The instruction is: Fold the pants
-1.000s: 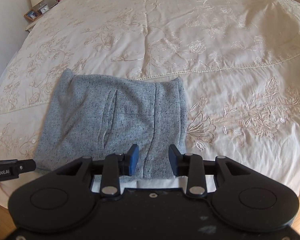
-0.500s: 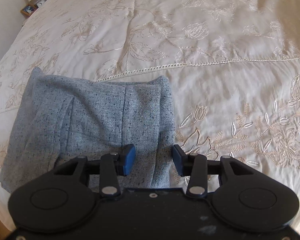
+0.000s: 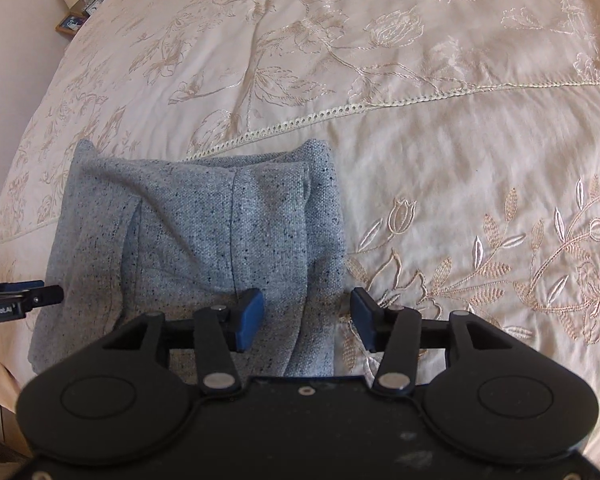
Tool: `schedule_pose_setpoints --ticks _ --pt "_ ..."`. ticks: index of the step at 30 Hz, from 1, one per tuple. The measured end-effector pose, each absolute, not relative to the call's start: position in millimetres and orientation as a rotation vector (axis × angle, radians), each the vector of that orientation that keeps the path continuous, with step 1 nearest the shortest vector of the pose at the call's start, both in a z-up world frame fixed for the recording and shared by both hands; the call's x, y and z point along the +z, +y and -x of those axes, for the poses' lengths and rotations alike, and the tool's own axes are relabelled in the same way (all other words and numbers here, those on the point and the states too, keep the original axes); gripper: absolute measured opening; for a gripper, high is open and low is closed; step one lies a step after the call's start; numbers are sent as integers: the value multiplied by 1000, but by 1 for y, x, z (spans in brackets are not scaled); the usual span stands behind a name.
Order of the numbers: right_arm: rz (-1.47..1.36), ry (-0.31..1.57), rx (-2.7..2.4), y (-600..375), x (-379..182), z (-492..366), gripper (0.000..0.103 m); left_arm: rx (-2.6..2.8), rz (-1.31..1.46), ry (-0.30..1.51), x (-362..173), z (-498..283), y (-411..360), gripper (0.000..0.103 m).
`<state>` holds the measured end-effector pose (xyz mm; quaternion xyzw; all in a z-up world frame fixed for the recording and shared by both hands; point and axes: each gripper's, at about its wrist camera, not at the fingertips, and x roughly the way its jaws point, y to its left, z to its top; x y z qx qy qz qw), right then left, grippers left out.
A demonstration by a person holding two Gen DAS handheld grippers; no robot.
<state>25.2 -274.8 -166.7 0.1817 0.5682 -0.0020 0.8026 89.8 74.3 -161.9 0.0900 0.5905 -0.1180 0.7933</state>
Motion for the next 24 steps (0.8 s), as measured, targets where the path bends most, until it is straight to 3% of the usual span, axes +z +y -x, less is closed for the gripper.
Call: schedule_pose_setpoints --ticks 8,14,16,17,18,19,21,24 --pt "-378 1220 28 -277 -165 -21 53 -271 -162 1240 -176 -101 83 78" --pt "-419 1211 -1 -277 -167 -16 57 -225 2 1288 -183 -108 90 79" --pt "-442 1224 -11 -277 -167 -17 58 -270 43 1289 -181 -107 91 59" --pt "-453 1231 -7 -277 -167 -18 55 -311 60 1295 -179 -106 90 40" --pt "-473 1237 16 -277 -167 -19 42 -319 56 1299 -176 -106 88 22" --pt "-506 1237 40 -277 -166 -19 27 -322 25 1287 -170 -104 84 19" --pt "-498 1231 24 -274 -156 -20 17 -330 -58 1240 -157 -96 74 16" --pt "-431 1205 -10 -262 -134 -17 14 -346 -116 1174 -135 -85 66 16"
